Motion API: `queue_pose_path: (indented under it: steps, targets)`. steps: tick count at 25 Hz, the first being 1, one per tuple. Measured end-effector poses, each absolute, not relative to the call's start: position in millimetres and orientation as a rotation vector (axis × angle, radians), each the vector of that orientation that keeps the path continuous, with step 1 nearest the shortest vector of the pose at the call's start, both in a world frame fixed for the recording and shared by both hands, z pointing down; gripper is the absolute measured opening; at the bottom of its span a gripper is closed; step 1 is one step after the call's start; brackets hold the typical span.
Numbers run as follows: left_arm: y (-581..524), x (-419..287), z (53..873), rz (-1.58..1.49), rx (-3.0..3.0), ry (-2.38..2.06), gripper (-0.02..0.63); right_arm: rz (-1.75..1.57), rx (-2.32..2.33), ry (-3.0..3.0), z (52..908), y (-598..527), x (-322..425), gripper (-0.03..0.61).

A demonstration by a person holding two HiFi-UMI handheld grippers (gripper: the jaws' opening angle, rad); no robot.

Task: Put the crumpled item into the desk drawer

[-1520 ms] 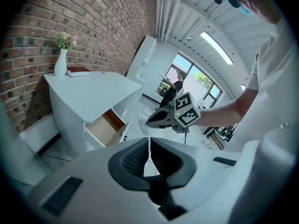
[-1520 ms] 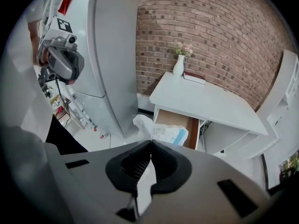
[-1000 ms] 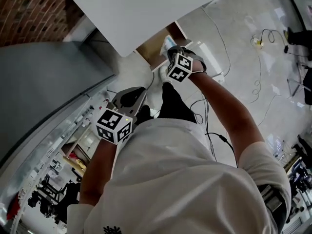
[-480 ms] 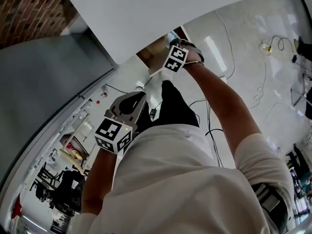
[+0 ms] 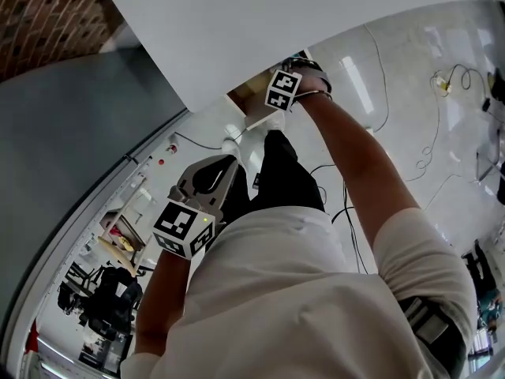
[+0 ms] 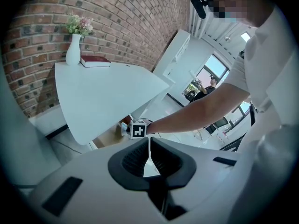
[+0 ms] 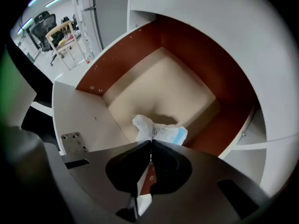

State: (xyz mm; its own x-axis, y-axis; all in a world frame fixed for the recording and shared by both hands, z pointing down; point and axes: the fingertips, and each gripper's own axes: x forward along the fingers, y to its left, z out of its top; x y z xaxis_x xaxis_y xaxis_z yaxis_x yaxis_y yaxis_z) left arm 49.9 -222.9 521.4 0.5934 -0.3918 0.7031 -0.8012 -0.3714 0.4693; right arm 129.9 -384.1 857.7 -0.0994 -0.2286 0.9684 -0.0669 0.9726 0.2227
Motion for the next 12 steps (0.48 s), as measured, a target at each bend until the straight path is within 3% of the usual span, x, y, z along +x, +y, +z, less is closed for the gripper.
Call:
queue_pose_path:
  steps: [12]
  targets:
    - [-223.7,38.2,538.5,0.605,1.939,-0.989,0.031,-0.155,0.195,-1.627,886.5,-390.7,125.7,0.031]
